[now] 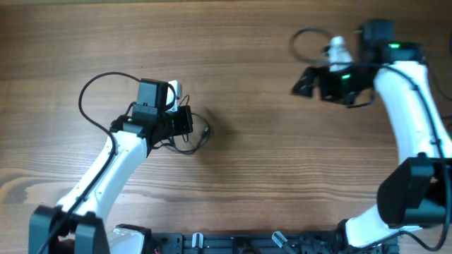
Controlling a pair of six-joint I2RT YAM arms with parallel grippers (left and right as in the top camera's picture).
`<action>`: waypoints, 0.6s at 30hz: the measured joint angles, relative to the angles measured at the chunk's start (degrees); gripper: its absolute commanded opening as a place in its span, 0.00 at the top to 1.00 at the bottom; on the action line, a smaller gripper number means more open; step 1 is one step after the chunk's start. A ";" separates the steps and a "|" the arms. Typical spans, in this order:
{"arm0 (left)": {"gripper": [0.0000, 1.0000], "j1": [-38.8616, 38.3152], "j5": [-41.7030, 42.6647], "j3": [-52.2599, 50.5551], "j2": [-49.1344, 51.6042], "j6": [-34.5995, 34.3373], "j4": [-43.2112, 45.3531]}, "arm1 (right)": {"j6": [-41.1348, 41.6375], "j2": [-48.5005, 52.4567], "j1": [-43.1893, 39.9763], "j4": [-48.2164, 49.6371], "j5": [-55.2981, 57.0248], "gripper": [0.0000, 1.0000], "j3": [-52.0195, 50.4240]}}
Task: Untangle cables
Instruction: 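Move the right gripper toward the cable held by the left gripper, then grasp the left-held black cable with the right gripper beside the left gripper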
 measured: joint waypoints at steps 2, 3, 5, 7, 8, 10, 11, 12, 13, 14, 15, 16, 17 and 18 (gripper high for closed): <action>0.96 0.00 2.27 0.07 -2.56 0.00 -0.35 | -1.05 0.00 4.52 -0.79 2.45 0.00 0.00; 0.96 0.00 2.97 0.15 -3.87 0.00 -0.39 | -1.14 0.00 6.67 -0.74 3.78 0.00 0.00; 0.96 0.02 4.24 0.42 -7.45 0.00 -0.39 | -1.14 0.00 9.73 -0.72 5.60 0.00 0.00; 0.96 0.26 5.05 0.74 -11.34 0.00 -0.39 | -1.46 0.00 11.91 -0.74 6.88 0.00 0.00; 0.96 0.70 5.64 1.25 -14.56 0.00 -0.39 | -1.84 0.00 12.31 -0.81 7.23 0.00 0.00; 0.96 1.27 6.36 1.75 -17.73 0.00 -0.17 | -2.86 0.00 12.90 -1.16 7.76 0.00 0.00; 0.96 1.68 6.95 2.05 -20.59 0.00 -0.11 | -3.96 0.00 13.11 -1.57 7.78 0.00 0.00; 0.96 1.86 7.19 2.29 -23.12 0.00 0.15 | -5.55 0.00 13.33 -2.05 7.50 0.00 0.00; 0.96 2.01 7.43 2.60 -24.98 0.00 0.37 | -7.23 0.00 13.55 -2.49 6.80 0.00 0.00; 0.96 2.03 7.69 2.89 -27.61 0.00 0.96 | -9.66 0.00 13.73 -3.56 5.14 0.00 0.00; 0.96 2.03 7.93 3.19 -29.97 0.00 1.46 | -13.42 0.00 13.88 -5.77 2.10 0.00 -0.02; 0.96 2.03 8.04 3.28 -31.85 -0.02 1.88 | -16.85 0.00 14.08 -7.74 -0.61 0.00 -0.11; 0.96 2.03 8.15 3.32 -34.18 -0.02 2.60 | -21.64 0.00 14.32 -10.60 -4.68 0.00 -0.17; 0.96 2.03 8.35 3.39 -36.35 -0.02 3.08 | -27.08 0.00 14.64 -13.40 -9.07 0.00 -0.28</action>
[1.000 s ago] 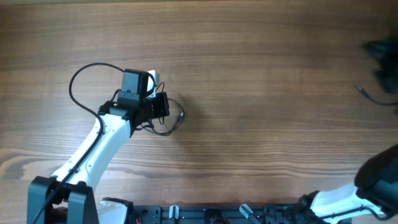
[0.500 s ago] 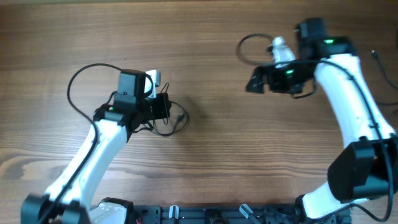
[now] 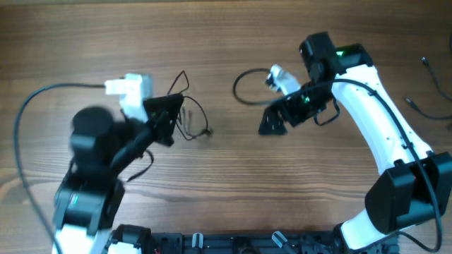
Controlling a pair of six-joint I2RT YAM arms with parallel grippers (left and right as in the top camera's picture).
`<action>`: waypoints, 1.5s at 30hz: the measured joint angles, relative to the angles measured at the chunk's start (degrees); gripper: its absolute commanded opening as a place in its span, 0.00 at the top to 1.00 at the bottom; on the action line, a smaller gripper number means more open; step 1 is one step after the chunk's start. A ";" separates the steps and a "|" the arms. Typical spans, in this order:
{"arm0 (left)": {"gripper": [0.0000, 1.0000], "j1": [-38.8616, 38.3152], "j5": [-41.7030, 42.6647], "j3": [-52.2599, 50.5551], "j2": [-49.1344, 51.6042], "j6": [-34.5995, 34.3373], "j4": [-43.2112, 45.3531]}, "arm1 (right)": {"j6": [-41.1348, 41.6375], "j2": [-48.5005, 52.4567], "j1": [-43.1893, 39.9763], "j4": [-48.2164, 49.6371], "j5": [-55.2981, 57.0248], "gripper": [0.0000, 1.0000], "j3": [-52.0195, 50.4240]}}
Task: Untangle cables
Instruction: 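Grasp the left-held black cable with the right gripper beside the left gripper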
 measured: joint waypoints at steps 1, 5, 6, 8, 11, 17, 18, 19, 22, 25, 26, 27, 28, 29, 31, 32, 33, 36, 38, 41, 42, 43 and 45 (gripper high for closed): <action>0.96 0.00 0.04 0.04 -1.44 -0.13 0.48 | -3.72 0.00 0.26 -1.22 -2.99 0.00 -0.11; 0.96 0.00 0.24 0.13 -6.64 -1.86 3.04 | -14.64 0.00 1.36 -1.46 -12.52 0.00 -0.11; 0.96 0.00 0.24 0.15 -7.61 -2.25 3.41 | -16.22 0.00 1.73 -0.70 -13.99 0.00 -0.11; 0.96 0.00 0.24 0.15 -8.48 -2.86 3.61 | -18.10 0.00 2.69 1.36 -15.85 0.00 -0.11; 0.96 0.00 0.37 0.15 -8.68 -4.46 3.63 | -17.66 0.00 5.38 9.09 -17.53 0.00 -0.26; 0.96 0.00 0.90 0.15 -8.68 -6.78 3.61 | -8.74 0.00 12.96 29.24 -18.23 0.00 -0.31; 0.96 -0.02 1.18 0.15 -8.68 -7.02 3.61 | -7.21 0.00 14.49 31.56 -17.94 0.00 -0.31; 0.96 -0.02 1.36 0.15 -8.70 -7.08 3.63 | -6.21 0.00 15.65 32.87 -17.55 0.00 -0.33; 0.96 -0.02 1.81 0.15 -8.68 -7.43 3.63 | -3.08 0.00 19.30 36.44 -15.72 0.00 -0.31; 0.96 -0.02 2.43 0.15 -8.70 -7.93 3.78 | -1.97 0.00 22.82 38.77 -14.43 0.00 -0.31; 0.96 0.00 2.78 0.15 -8.68 -8.04 4.07 | -1.70 0.00 23.56 39.50 -14.19 0.00 -0.31; 0.96 -0.02 3.10 0.15 -8.68 -8.22 4.28 | -1.60 0.00 24.06 39.93 -14.10 0.00 -0.31; 0.96 0.00 3.50 0.15 -8.70 -8.50 4.57 | -1.46 0.00 24.63 40.48 -13.97 0.00 -0.31; 0.96 0.00 3.93 0.15 -8.70 -8.66 5.01 | -1.09 0.00 25.07 41.07 -13.79 0.00 -0.31; 0.96 -0.02 4.70 0.15 -8.70 -8.85 5.42 | -0.24 0.00 25.57 42.58 -13.66 0.00 -0.31; 0.96 -0.02 4.85 0.15 -8.70 -9.01 5.44 | 0.35 0.00 25.66 43.47 -13.57 0.00 -0.31; 0.96 -0.02 5.11 0.15 -8.70 -9.20 5.46 | 0.98 0.00 25.70 44.19 -13.53 0.00 -0.31; 0.96 0.00 5.40 0.15 -8.70 -9.27 5.57 | 2.86 0.00 25.70 46.14 -13.05 0.00 -0.31; 0.96 0.00 5.62 0.15 -8.70 -9.44 5.60 | 5.22 0.00 25.70 48.17 -12.35 0.00 -0.31; 0.96 0.00 5.90 0.15 -8.70 -9.46 5.60 | 10.88 0.00 25.70 51.95 -9.75 0.00 -0.33; 0.96 -0.02 5.99 0.15 -8.70 -9.46 5.62 | 13.20 0.00 25.70 53.42 -8.55 0.00 -0.33; 0.96 -0.02 6.01 0.15 -8.70 -9.46 5.62 | 14.99 0.00 25.70 54.77 -7.67 0.00 -0.33; 0.96 -0.02 6.01 0.15 -8.70 -9.51 5.60 | 19.02 0.00 25.70 57.94 -6.21 0.00 -0.33</action>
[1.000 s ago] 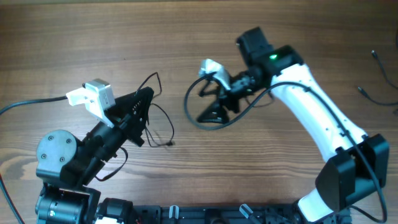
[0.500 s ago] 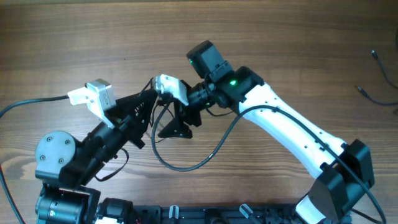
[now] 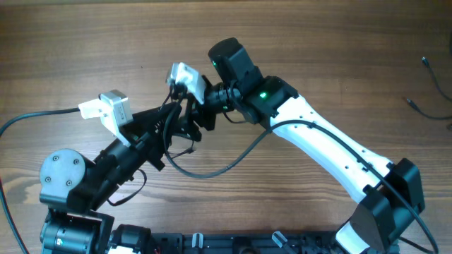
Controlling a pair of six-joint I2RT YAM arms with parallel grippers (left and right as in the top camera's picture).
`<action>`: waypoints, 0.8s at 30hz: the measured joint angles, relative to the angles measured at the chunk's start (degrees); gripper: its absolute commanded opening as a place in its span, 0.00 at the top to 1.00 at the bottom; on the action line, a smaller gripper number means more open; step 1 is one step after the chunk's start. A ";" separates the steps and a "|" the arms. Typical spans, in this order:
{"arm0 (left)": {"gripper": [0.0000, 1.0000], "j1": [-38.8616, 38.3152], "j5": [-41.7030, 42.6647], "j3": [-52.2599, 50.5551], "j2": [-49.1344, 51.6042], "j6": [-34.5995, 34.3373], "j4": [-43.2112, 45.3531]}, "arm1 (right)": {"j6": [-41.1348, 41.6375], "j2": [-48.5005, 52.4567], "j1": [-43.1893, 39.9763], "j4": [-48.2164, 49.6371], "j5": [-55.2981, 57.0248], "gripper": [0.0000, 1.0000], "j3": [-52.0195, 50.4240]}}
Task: Untangle cables
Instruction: 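Grasp the left-held black cable with the right gripper beside the left gripper, then pull the grasped cable with the right gripper to the upper right edge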
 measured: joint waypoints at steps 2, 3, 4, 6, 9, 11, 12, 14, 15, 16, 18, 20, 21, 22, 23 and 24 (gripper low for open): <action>0.96 0.00 0.02 0.00 0.00 -0.11 0.00 | 3.91 0.00 0.00 3.23 1.03 0.00 0.00; 0.96 0.02 0.04 0.00 0.00 -0.11 0.02 | 5.44 0.00 0.00 4.17 1.14 0.03 0.00; 0.96 0.02 0.04 0.00 0.00 -0.11 0.00 | 6.84 0.00 0.00 5.14 1.25 0.11 0.00; 0.96 0.00 0.17 0.00 0.00 -0.11 0.00 | 8.79 0.00 0.00 5.66 1.33 0.72 0.00; 0.96 0.02 0.17 0.00 0.00 -0.11 0.00 | 10.10 0.00 0.00 5.64 1.44 0.96 0.00; 0.96 0.00 0.17 0.00 0.02 -0.11 0.00 | 11.43 0.00 0.00 5.57 1.44 0.96 0.00; 0.96 0.02 0.17 0.00 0.02 -0.11 0.00 | 11.87 0.00 0.00 5.51 1.44 0.96 0.00; 0.96 0.00 0.17 0.00 0.02 -0.11 0.00 | 12.46 0.00 0.02 5.27 1.44 0.96 0.00; 0.95 0.00 0.17 0.00 0.02 -0.11 0.00 | 12.76 0.00 0.02 5.20 1.42 0.96 0.00; 0.93 0.02 0.17 0.00 0.02 -0.11 -0.02 | 13.27 0.00 0.00 5.18 1.44 0.96 0.00; 0.81 0.00 0.17 0.00 0.02 -0.11 0.00 | 13.94 0.00 0.00 5.14 1.44 0.96 0.00; 0.64 0.00 0.15 0.00 0.00 0.02 0.02 | 14.64 0.00 0.00 4.50 1.68 0.96 0.00; 0.51 0.02 0.17 0.00 0.00 -0.22 0.02 | 14.91 0.00 0.00 3.89 2.25 0.96 0.00; 0.35 0.02 0.17 0.00 0.02 -0.55 0.00 | 15.19 0.00 0.00 3.28 2.84 0.96 0.00; 0.24 0.02 0.15 0.00 0.02 -0.39 -0.04 | 15.47 0.00 -0.04 2.71 3.48 0.96 0.00; 0.11 0.02 0.15 0.00 0.02 -0.28 -0.02 | 15.93 0.00 -0.07 1.92 4.20 0.96 0.00</action>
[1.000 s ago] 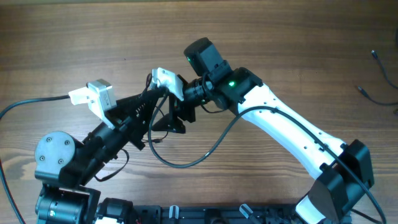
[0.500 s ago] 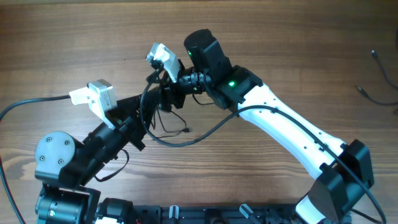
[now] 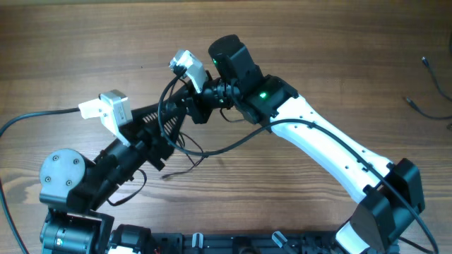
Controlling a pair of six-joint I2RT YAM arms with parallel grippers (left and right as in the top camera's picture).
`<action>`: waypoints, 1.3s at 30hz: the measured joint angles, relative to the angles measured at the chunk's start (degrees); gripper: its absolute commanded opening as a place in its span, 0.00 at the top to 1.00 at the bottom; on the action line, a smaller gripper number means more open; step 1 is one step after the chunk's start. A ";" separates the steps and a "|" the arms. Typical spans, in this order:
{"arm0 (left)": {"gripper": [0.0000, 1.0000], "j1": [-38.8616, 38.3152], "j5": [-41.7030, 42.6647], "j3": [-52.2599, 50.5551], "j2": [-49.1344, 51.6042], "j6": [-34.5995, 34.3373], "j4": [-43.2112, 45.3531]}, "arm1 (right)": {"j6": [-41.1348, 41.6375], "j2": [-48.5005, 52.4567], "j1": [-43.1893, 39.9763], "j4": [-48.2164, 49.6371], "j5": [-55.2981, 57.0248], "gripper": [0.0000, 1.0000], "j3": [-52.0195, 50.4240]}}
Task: Untangle cables
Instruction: 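Pull the grasped cable with the right gripper to the upper right edge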
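A thin black cable [image 3: 185,144] hangs tangled between both grippers above the table's middle left, with one loose end [image 3: 165,176] trailing low. My left gripper [image 3: 168,125] is raised and tilted up to the right, and appears shut on the cable. My right gripper [image 3: 193,110] reaches in from the right and meets it fingertip to fingertip, appearing shut on the same cable. Its fingers overlap the left ones, so the exact grip is hard to see.
A second thin cable [image 3: 418,105] lies at the table's far right edge, with another end [image 3: 425,62] above it. The right arm's own thick lead [image 3: 226,144] sags under its wrist. The arm bases [image 3: 212,243] line the front edge.
My right gripper has shifted slightly up and to the right. The thin cable now stands in a taller loop by the left fingers, and a loose end hangs lower. The left arm has held still.
At first my left gripper was down on the cable bundle at the left, and my right arm was far right. Then the left arm had lifted the cable and the right arm was nearer. Later both grippers met at the cable, where they stay.
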 measured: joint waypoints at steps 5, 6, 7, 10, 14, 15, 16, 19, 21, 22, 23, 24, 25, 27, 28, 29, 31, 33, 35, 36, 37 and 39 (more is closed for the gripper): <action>0.00 0.00 0.00 0.00 0.00 -0.28 -0.02 | 1.01 0.00 -1.01 -2.51 2.40 0.96 0.00; 0.00 0.00 0.00 0.00 -0.02 -0.28 -0.04 | 1.05 0.00 -1.40 -2.78 2.64 0.96 0.00; 0.00 0.00 0.00 0.00 -0.02 -0.28 -0.13 | 1.16 0.00 -1.84 -3.02 2.89 0.96 0.00; 0.00 0.00 0.00 0.00 -0.02 -0.26 -0.87 | 1.46 -0.02 -4.28 -3.82 3.32 0.96 0.00; 0.00 0.00 -0.94 0.00 -0.02 0.00 -4.24 | 1.66 -0.48 -8.55 -5.27 3.67 0.96 0.00; 0.00 0.00 -1.64 0.00 0.00 0.20 -5.27 | 1.66 -0.76 -9.66 -5.57 3.72 0.96 0.00; 0.00 0.00 -2.25 0.00 -0.02 0.26 -6.34 | 1.66 -1.25 -11.34 -5.97 3.85 0.96 0.00; 0.00 0.02 -4.79 0.00 0.00 0.48 -9.77 | 1.66 -3.06 -16.52 -6.75 4.42 0.96 0.00; 0.00 0.02 -5.95 0.00 0.00 0.63 -11.52 | 1.64 -4.04 -19.41 -7.06 5.60 0.96 0.00; 0.04 0.02 -6.51 0.00 -0.02 0.63 -12.83 | 1.64 -5.57 -23.91 -7.10 6.47 0.96 0.00; 0.07 0.02 -6.73 0.00 0.00 0.66 -13.64 | 1.64 -6.32 -26.64 -7.19 7.28 0.96 0.00; 0.12 0.02 -6.93 0.00 0.00 0.74 -14.91 | 1.64 -7.23 -29.94 -7.28 8.31 0.96 0.00; 0.13 0.02 -7.19 0.00 0.00 0.83 -15.82 | 1.64 -8.02 -33.05 -7.26 9.05 0.96 0.00; 0.13 0.02 -7.58 0.00 0.00 1.09 -16.92 | 1.99 -9.70 -40.96 -6.99 10.23 0.96 0.02; 0.12 0.02 -7.78 0.00 0.00 1.49 -17.53 | 2.54 -10.60 -46.03 -6.78 10.84 0.96 0.09; 0.07 0.02 -7.82 0.00 0.00 1.68 -18.05 | 3.08 -11.21 -49.64 -6.51 11.21 0.96 0.13; 0.00 0.02 -7.98 0.00 0.13 1.86 -19.26 | 4.37 -12.48 -59.01 -5.55 12.11 0.96 0.37; 0.00 0.02 -8.07 0.00 0.44 2.27 -20.28 | 5.81 -13.25 -67.25 -5.57 12.70 0.96 0.59; 0.00 0.02 -8.04 0.00 1.01 2.67 -21.79 | 7.43 -13.44 -73.46 -6.25 13.18 0.96 0.70; 0.00 0.02 -8.07 0.00 1.22 2.82 -22.27 | 8.00 -13.42 -75.52 -6.51 13.31 0.96 0.70; 0.00 0.02 -8.04 0.00 1.68 3.06 -22.80 | 8.50 -13.22 -77.94 -6.84 13.51 0.96 0.66; 0.00 0.02 -8.07 0.00 2.45 3.26 -23.28 | 9.35 -12.68 -80.50 -6.86 13.57 0.96 0.66</action>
